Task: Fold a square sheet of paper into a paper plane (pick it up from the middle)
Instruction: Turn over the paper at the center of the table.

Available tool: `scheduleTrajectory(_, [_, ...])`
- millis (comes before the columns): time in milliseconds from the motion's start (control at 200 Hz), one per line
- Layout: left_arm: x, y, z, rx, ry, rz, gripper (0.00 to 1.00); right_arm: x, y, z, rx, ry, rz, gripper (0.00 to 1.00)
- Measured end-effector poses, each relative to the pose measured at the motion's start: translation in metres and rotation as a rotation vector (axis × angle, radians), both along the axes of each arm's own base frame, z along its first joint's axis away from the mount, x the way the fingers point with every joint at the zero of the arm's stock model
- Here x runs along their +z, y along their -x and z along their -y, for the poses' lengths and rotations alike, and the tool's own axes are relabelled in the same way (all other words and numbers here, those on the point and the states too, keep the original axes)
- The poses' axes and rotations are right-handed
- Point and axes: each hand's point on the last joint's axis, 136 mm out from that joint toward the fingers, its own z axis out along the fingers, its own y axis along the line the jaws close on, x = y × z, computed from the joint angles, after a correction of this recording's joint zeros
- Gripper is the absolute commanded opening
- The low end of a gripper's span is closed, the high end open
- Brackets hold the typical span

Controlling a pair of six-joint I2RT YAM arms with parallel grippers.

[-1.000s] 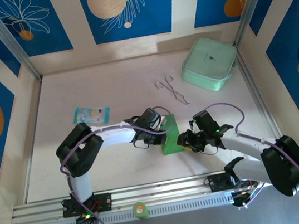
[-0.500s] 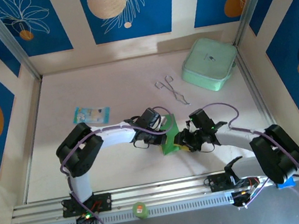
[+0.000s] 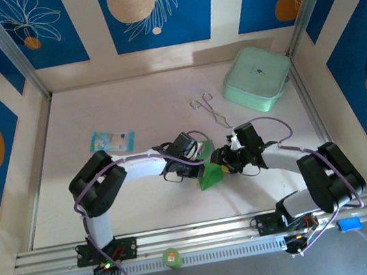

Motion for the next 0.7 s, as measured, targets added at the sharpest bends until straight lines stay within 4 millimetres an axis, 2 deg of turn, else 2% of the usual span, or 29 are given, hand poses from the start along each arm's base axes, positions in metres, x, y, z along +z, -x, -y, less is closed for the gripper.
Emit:
scheduleTrajectory(275, [0.000, 0.000, 0.000, 0.000, 0.001, 0.000, 0.02, -0.007, -0.006, -0.001, 0.005, -0.013, -0.004, 0.41])
scheduleTrajectory(700, [0.000, 0.000, 0.000, 0.006, 0.003, -0.003, 0.05, -0.014, -0.014, 0.002, 0.006, -0.030, 0.011, 0.17])
